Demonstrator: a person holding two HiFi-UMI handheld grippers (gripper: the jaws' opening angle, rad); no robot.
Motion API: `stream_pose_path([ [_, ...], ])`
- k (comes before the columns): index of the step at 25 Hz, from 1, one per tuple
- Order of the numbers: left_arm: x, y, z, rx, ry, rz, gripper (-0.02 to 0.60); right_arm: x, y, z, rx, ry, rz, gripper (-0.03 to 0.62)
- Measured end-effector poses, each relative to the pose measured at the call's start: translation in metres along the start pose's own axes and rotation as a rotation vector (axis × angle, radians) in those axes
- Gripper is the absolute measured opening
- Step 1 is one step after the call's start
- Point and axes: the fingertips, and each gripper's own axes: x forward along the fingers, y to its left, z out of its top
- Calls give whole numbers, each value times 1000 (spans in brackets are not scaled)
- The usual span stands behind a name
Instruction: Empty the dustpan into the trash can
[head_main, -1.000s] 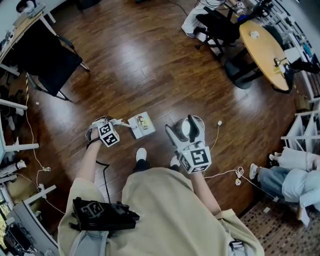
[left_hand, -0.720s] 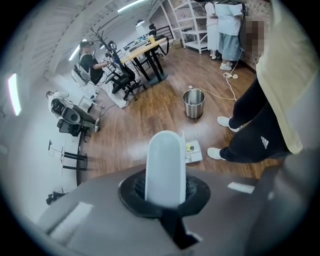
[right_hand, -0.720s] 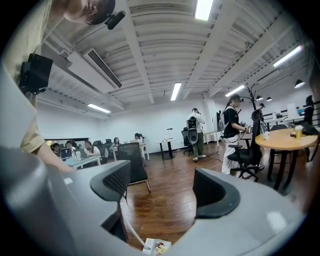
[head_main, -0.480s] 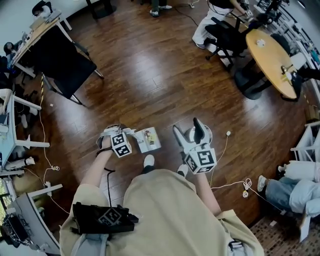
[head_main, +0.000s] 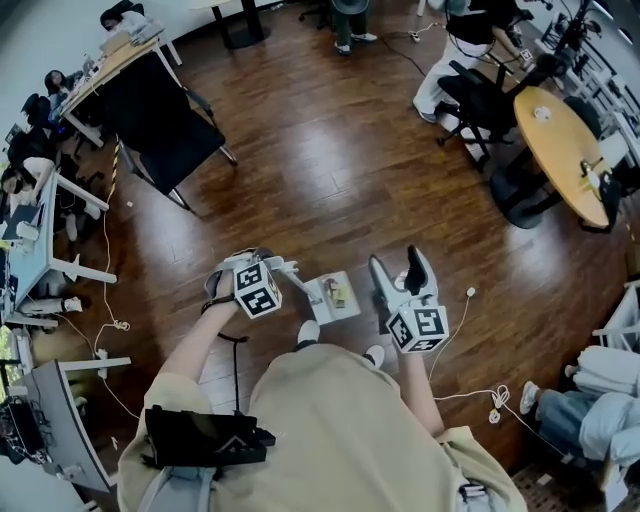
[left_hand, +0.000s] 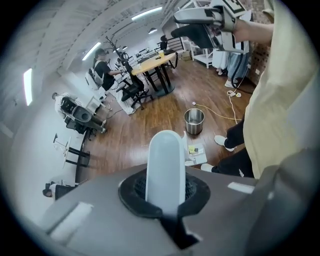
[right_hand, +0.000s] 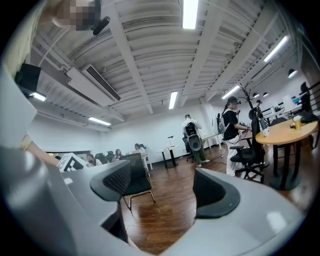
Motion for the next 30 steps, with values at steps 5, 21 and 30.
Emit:
stream_pose_path([
  [5,-38,11,19,-17,-13,-7,2,-6,12,2,-7,-5,7,380],
  [21,-143,77,85,49,-40,-38,3,-70,-37,22,13,-52,-150,380],
  [30,-163,95,146,192,-121,4,3,-109,-67,27,26,-86,-262,380],
])
